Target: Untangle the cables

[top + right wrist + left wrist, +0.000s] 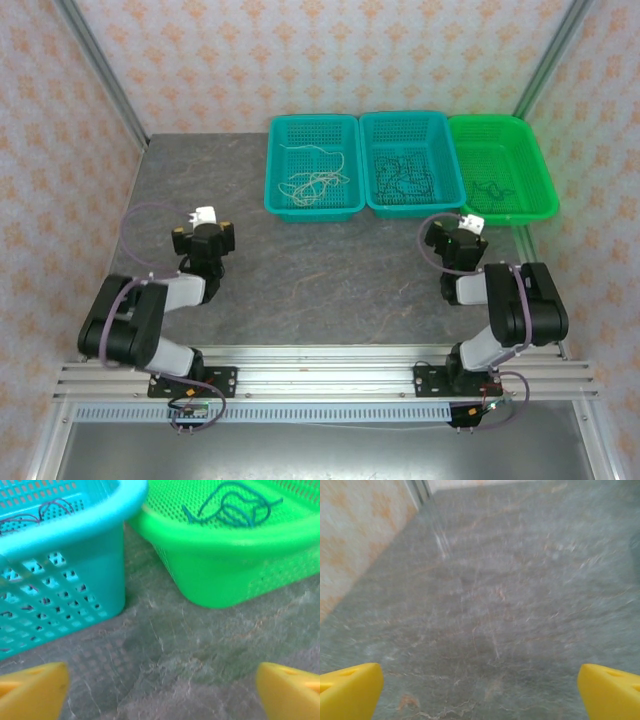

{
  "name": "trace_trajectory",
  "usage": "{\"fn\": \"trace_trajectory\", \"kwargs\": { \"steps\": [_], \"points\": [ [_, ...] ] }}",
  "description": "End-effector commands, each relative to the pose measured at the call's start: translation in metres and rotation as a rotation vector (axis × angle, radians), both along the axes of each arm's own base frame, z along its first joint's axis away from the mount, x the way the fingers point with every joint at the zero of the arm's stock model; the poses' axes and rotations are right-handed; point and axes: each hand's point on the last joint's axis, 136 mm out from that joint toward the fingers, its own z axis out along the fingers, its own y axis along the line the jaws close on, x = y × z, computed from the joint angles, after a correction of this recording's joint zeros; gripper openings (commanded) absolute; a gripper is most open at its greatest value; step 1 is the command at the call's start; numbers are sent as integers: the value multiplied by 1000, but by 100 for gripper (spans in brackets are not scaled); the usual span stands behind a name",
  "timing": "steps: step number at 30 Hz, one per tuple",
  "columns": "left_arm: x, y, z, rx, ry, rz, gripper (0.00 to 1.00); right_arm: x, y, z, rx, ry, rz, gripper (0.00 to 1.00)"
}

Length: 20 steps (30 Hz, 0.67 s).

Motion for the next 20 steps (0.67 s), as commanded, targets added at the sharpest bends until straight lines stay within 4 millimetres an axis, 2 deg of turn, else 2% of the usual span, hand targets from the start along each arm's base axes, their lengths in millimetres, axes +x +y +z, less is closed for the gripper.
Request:
{"fn": "trace_trajectory", "kwargs": {
  "steps": [1,7,16,20],
  "points": [
    [19,-5,13,-99,-105,-73,100,6,-8,25,-18,-87,-57,99],
    [20,-7,14,-99,-93,-78,100,15,8,19,-21,-33,45,99],
    [21,-12,12,-102,-78,-107,100,18,11,19,-22,-22,60,99],
    [22,-12,13,-102,-79,-106,100,9,11,23,-19,-73,63,99]
  ]
}}
